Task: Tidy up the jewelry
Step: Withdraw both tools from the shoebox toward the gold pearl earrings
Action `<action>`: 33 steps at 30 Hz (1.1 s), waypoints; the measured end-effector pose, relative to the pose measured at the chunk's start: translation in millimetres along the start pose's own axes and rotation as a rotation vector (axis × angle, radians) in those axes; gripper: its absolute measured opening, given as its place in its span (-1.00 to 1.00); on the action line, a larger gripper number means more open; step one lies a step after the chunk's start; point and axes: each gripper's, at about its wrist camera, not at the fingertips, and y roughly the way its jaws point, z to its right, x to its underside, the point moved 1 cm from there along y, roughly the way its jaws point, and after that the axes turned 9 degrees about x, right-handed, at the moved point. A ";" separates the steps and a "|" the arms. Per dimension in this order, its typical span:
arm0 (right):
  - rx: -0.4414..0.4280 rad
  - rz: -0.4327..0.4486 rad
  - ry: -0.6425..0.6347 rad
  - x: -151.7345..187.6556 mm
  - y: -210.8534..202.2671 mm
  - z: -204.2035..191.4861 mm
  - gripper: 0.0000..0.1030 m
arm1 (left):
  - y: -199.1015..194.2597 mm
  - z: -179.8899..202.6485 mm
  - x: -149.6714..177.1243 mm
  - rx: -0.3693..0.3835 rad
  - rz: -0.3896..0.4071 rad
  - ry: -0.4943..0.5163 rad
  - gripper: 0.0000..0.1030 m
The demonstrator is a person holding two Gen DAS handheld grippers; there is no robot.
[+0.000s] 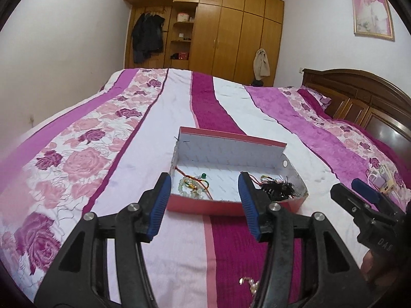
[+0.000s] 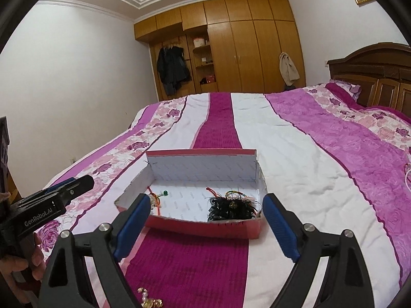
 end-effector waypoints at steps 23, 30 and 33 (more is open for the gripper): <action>-0.008 0.027 -0.036 37.2 -65.5 -0.2 0.77 | -66.0 -0.5 57.1 -0.076 0.111 -0.013 -0.04; -0.011 -0.006 -0.056 52.0 -66.7 -2.6 0.77 | -58.1 5.7 72.5 -0.049 0.051 0.009 0.00; -0.012 -0.021 -0.064 58.4 -66.1 -3.8 0.77 | -54.0 10.4 84.2 -0.032 0.009 0.030 0.01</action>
